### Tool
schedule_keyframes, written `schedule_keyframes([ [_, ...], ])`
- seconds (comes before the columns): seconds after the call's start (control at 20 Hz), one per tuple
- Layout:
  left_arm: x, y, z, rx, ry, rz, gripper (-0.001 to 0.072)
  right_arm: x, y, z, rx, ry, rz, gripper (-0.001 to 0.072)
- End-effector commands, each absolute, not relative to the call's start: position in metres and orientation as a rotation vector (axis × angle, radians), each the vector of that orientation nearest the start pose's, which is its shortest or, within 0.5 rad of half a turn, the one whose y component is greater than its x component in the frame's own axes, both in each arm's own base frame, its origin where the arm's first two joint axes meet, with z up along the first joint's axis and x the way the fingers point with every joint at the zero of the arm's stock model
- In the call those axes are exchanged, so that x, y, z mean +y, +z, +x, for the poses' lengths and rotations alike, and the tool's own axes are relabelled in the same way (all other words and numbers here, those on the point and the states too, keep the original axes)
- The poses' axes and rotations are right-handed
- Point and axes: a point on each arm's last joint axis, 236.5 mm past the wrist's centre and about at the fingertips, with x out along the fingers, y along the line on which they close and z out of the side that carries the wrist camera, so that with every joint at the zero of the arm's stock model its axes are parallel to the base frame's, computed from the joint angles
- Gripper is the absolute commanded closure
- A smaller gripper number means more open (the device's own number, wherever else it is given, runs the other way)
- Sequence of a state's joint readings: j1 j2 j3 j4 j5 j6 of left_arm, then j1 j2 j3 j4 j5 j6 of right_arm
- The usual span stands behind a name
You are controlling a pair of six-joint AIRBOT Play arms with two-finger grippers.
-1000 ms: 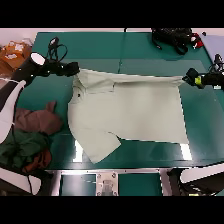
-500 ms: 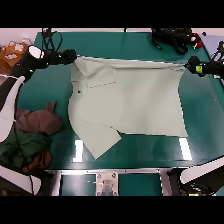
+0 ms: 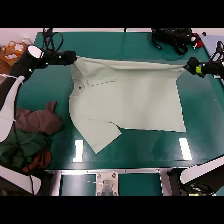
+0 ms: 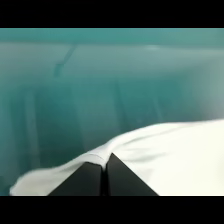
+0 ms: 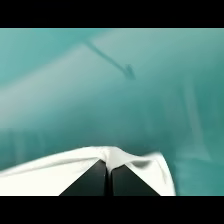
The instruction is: Fold the shirts.
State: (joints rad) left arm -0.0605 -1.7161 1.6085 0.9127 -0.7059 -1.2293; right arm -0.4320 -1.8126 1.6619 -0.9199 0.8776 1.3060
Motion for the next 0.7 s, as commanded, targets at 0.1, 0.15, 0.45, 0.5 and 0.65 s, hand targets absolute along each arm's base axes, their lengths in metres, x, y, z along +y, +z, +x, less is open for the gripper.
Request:
schedule_keyframes([
  [0.1, -0.123, -0.009, 0.524, 1.047, -0.414, -0.188, 0.0689, -0.149, -0.049, 0.485, 1.203, -0.041, 0.461, 0.0700],
  [0.15, -0.124, -0.018, 0.515, 1.083, -0.419, -0.191, 0.0689, -0.146, -0.057, 0.475, 1.243, -0.035, 0.465, 0.0700],
  [0.45, -0.129, -0.057, 0.478, 1.224, -0.430, -0.236, 0.0689, -0.130, -0.091, 0.444, 1.357, -0.021, 0.504, 0.0699],
  [0.5, -0.129, -0.063, 0.471, 1.250, -0.432, -0.239, 0.0689, -0.129, -0.093, 0.442, 1.364, -0.020, 0.508, 0.0699],
  [0.65, -0.134, -0.065, 0.461, 1.289, -0.442, -0.273, 0.0689, -0.128, -0.094, 0.442, 1.363, -0.019, 0.511, 0.0698],
])
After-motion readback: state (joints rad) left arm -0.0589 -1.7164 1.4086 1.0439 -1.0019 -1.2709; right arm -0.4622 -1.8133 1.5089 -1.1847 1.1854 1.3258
